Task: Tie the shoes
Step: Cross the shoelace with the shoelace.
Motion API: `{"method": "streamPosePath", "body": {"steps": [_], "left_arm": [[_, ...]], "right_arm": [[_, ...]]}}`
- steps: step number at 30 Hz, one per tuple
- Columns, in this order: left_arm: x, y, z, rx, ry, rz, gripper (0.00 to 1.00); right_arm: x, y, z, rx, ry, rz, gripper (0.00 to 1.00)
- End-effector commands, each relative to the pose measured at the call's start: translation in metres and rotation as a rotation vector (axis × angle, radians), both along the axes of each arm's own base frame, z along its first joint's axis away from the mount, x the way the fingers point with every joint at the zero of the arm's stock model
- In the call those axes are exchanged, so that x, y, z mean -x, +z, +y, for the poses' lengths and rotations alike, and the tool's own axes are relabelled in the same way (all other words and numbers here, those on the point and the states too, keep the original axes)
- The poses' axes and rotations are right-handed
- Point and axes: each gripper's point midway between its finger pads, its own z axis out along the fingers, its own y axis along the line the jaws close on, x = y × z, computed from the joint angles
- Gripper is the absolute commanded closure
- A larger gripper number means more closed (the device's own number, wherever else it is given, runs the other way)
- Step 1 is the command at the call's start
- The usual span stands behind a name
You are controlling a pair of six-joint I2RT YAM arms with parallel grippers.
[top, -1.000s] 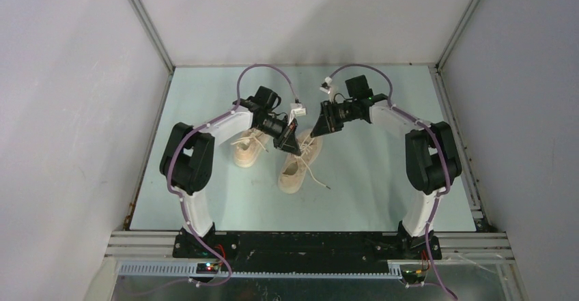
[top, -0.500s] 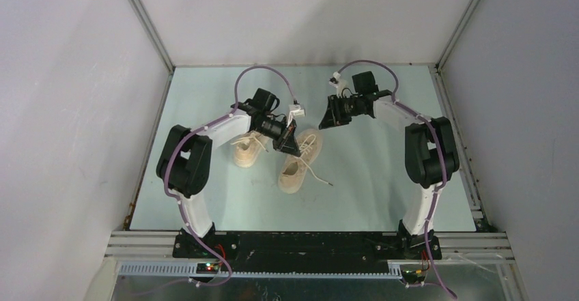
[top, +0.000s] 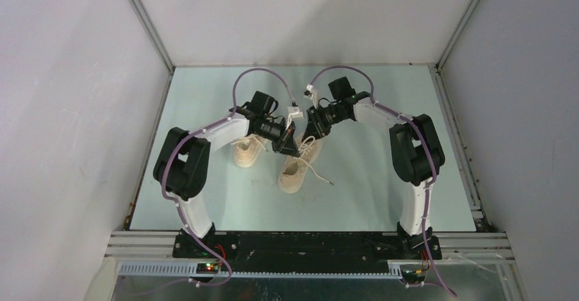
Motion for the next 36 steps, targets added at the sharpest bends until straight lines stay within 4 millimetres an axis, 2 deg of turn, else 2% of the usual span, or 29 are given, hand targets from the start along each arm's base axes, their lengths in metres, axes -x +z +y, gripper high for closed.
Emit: {"method": "streamPosePath", "body": {"steps": [1,4,8,23,31,34,36], "left_arm": [[-0.004,0.024,-0.005,0.041,-0.012,-0.091,0.94],[-0.006,0.025,-0.003,0.03,-0.041,-0.137,0.76],[-0.001,0.022,0.004,-0.012,-0.103,-0.149,0.67],[0.01,0.016,-0.006,-0.043,-0.197,-0.193,0.61],[0.006,0.01,-0.005,-0.086,-0.22,-0.253,0.59],[0.003,0.011,-0.003,-0.104,-0.229,-0.285,0.59],[0.002,0.011,-0.001,-0.115,-0.252,-0.324,0.59]], "right_arm": [[0.013,0.008,0.01,-0.062,0.086,0.002,0.82],[0.017,0.006,0.011,-0.058,0.087,0.015,0.82],[0.014,0.005,0.008,-0.053,0.075,0.013,0.82],[0.01,0.004,0.007,-0.043,0.052,0.02,0.81],[0.011,0.003,0.006,-0.039,0.048,0.023,0.81],[0.009,0.006,0.001,-0.027,0.032,0.02,0.79],[0.007,0.012,-0.01,-0.023,0.002,0.023,0.75]]}}
